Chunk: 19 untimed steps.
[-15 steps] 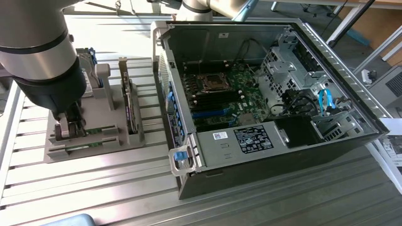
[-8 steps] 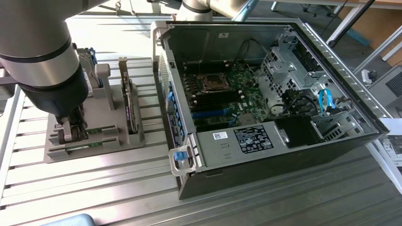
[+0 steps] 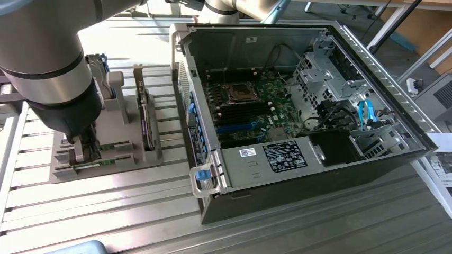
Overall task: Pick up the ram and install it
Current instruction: 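Pick up the ram and move it above insertion slot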
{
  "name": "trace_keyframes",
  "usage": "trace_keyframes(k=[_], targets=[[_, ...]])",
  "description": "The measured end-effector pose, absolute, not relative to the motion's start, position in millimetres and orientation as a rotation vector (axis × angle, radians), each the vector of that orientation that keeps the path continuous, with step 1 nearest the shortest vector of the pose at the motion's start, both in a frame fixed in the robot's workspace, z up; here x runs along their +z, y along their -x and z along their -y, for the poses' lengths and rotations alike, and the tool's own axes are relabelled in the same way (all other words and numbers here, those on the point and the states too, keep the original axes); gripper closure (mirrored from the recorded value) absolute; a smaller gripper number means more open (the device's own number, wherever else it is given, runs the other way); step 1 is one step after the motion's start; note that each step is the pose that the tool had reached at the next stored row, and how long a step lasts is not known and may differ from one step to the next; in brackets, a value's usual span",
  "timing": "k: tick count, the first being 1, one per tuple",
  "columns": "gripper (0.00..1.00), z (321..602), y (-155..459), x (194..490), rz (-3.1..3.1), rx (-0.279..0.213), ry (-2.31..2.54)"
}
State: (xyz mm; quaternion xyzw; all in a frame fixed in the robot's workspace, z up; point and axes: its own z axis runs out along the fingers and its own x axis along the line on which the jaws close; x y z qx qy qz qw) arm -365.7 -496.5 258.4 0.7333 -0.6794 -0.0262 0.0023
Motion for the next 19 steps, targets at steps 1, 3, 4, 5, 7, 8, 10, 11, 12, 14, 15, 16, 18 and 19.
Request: trace_keyframes(k=[1, 3, 4, 5, 7, 8, 10, 11, 12, 14, 15, 16, 18, 19], targets=[[0.7, 496.4, 365.6, 257.1, 2.131, -0.082, -2.3], [0.7, 496.5, 365.7, 255.3, 2.131, -0.082, -2.3], [0.7, 496.5, 365.7, 254.3, 2.131, -0.082, -2.3], [0.7, 496.5, 365.6, 253.2, 2.131, -0.082, -2.3], [0.7, 496.4, 365.6, 251.2, 2.131, -0.082, -2.301], [0.7, 496.5, 365.6, 250.4, 2.131, -0.082, -2.3], [0.7, 496.5, 365.6, 248.3, 2.131, -0.082, -2.301], [0.7, 496.4, 365.6, 247.2, 2.131, -0.082, -2.3], [0.7, 496.5, 365.7, 246.3, 2.131, -0.082, -2.3], [0.7, 496.4, 365.6, 244.4, 2.131, -0.082, -2.301], [0.7, 496.4, 365.6, 243.5, 2.131, -0.082, -2.301], [0.7, 496.4, 365.6, 242.5, 2.131, -0.082, -2.3], [0.7, 496.4, 365.6, 240.5, 2.131, -0.082, -2.3], [0.7, 496.4, 365.6, 239.5, 2.131, -0.082, -2.3]])
